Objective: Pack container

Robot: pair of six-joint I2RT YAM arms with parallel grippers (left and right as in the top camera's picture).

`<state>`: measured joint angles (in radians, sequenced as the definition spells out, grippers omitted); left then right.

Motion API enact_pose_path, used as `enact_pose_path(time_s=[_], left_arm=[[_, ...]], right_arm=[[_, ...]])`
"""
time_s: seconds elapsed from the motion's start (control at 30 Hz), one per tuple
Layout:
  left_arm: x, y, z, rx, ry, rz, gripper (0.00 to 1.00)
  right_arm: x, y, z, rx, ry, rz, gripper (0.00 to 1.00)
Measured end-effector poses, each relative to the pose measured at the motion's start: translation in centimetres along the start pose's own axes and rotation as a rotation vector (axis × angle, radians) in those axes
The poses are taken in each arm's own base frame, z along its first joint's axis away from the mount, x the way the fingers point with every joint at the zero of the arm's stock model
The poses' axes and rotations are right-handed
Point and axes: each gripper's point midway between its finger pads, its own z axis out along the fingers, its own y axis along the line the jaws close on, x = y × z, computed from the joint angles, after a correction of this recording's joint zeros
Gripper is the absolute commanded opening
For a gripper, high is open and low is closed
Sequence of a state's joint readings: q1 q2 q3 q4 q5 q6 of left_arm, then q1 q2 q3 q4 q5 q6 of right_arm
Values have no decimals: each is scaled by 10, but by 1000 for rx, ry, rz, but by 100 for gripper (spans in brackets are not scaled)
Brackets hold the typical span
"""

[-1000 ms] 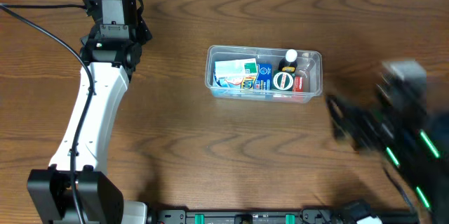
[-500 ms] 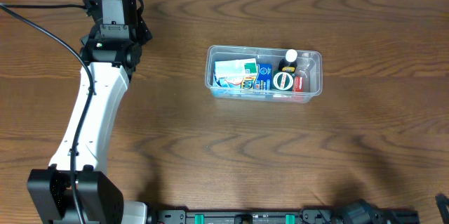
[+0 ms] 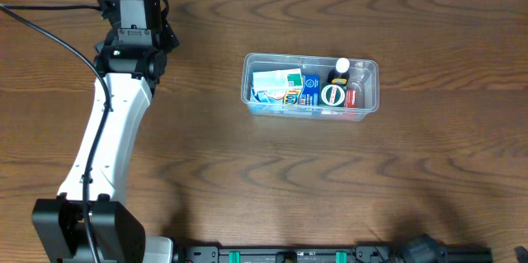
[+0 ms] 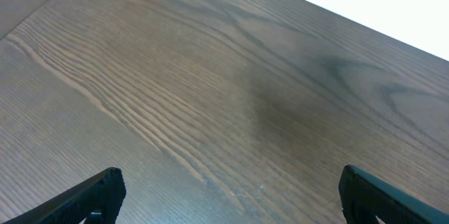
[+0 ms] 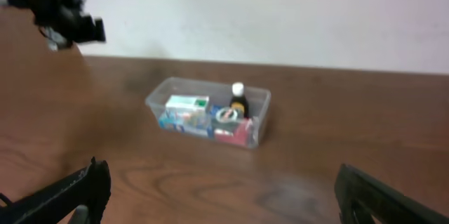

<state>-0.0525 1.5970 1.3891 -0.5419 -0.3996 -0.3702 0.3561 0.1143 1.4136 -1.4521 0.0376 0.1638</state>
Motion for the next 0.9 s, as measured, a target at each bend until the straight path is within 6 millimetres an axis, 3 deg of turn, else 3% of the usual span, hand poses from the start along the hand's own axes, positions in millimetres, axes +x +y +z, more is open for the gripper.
enact_pose_path(time_s=[0.27,0.5,0.63,0.77,0.9], left_arm=[[0,0,0,0,0,0,98],[0,0,0,0,0,0,98],[0,0,0,0,0,0,98],[0,0,0,0,0,0,98],[0,0,0,0,1,0,98]], right_arm=[[-24,5,0,-21,-101,4,99],[-19,3,1,-14,-80,19,99],[-27,4,3,-14,-113,20,99],[-27,0,20,11,-111,21,99],[-10,-8,57,61,-53,19,99]])
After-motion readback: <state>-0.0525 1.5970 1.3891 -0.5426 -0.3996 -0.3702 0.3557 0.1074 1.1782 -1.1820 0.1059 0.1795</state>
